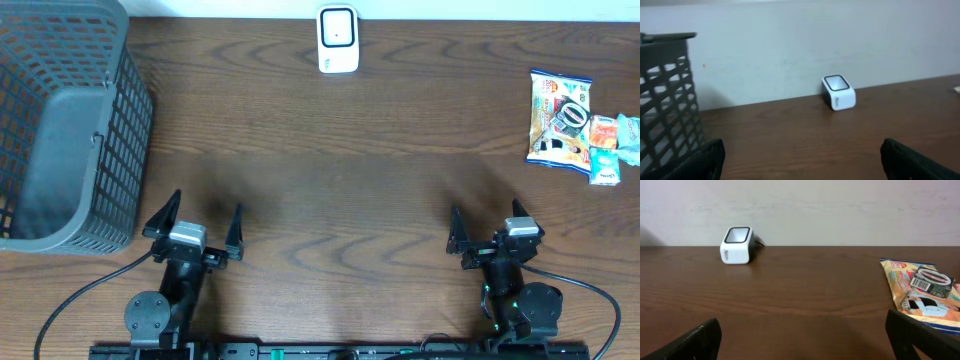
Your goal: Scan the item barcode
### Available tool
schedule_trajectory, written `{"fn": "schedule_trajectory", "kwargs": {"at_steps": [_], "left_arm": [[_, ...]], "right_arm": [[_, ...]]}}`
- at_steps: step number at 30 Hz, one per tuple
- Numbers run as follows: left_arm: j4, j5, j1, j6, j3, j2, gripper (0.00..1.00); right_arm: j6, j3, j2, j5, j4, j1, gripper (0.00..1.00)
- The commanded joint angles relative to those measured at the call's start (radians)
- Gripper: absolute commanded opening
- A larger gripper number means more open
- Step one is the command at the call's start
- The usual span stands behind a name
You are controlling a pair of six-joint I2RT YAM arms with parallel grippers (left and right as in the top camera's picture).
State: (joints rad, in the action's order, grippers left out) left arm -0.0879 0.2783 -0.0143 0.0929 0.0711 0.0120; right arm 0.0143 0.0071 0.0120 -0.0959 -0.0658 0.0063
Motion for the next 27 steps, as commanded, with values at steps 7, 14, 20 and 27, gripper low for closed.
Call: {"fn": "schedule_trajectory", "kwargs": {"at_steps": [7,14,20,27], "left_arm": [[-0.082,-0.028,0.019,-0.042,-0.068,-0.011,0.98],[-0.032,-0.028,0.019,0.014,-0.067,-0.011,0.98],[0.148,-0.056,0.019,0.077,-0.067,-0.011,0.98],[0.148,-0.120,0.019,0.033,-0.068,-0.011,0.98]], "right_arm": [[0.004,-0.001,-0.006,0.011,-0.005,0.008,0.99],[0.003,-0.001,-0.006,0.011,-0.005,0.008,0.99],[0.003,-0.001,-0.006,0.011,-0.005,0.008,0.99],[0.003,-0.001,-0.006,0.011,-0.005,0.008,0.99]]}}
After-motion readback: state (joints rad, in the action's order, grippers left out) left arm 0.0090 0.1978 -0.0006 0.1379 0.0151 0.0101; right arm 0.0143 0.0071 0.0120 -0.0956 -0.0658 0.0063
